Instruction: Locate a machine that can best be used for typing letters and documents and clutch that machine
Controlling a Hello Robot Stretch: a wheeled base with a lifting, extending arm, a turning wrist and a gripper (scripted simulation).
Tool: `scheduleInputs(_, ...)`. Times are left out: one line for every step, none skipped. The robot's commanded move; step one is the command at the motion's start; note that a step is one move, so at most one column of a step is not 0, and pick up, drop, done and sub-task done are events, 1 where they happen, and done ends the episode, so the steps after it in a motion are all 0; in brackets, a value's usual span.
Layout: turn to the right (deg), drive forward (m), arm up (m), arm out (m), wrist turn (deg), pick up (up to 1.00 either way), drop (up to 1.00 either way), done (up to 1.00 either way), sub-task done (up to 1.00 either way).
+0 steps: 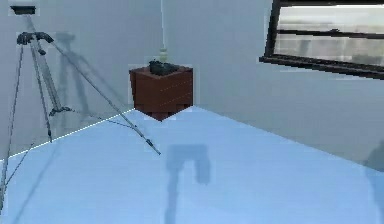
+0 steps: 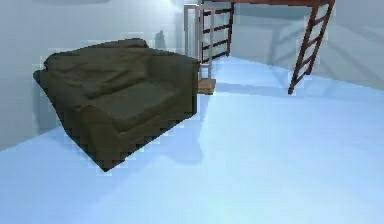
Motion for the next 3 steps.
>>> scheduleInputs(0.0,1.0,0.0,0.0,0.0,0.0,0.0,0.0,0.0)
scheduleInputs(3.0,0.0,0.0,0.0,0.0,0.0,0.0,0.0,0.0)
scheduleInputs(0.0,0.9,0.0,0.0,0.0,0.0,0.0,0.0,0.0)
